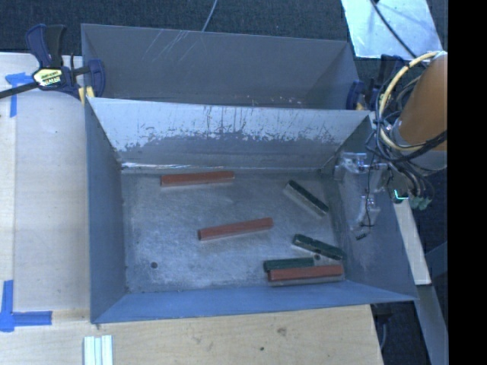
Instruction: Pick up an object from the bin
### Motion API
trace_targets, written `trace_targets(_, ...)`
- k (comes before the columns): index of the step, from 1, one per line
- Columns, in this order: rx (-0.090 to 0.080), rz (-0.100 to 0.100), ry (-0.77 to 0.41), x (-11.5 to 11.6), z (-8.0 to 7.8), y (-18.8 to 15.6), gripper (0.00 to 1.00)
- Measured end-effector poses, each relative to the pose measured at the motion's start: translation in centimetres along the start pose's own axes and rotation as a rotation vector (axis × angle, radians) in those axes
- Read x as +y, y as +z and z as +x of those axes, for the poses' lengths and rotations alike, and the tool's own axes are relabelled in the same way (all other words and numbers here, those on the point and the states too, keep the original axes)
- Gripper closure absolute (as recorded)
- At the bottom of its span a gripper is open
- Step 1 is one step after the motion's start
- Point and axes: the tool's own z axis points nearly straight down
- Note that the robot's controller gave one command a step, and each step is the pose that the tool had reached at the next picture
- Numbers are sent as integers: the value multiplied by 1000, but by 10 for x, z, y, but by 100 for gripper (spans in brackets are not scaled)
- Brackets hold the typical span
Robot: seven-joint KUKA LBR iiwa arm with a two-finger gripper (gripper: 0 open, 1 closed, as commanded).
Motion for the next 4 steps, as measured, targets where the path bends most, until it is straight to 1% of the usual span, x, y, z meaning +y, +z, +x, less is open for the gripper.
trace_targets(1, -8, 1, -4, 1, -2, -4, 0)
trace_targets(2, -12, 2, -14, -3, 18, 68, 0)
trace_targets(3, -3, -1, 26, -2, 32, 92, 0)
trace_targets(4, -11, 2, 87, -7, 41, 59, 0)
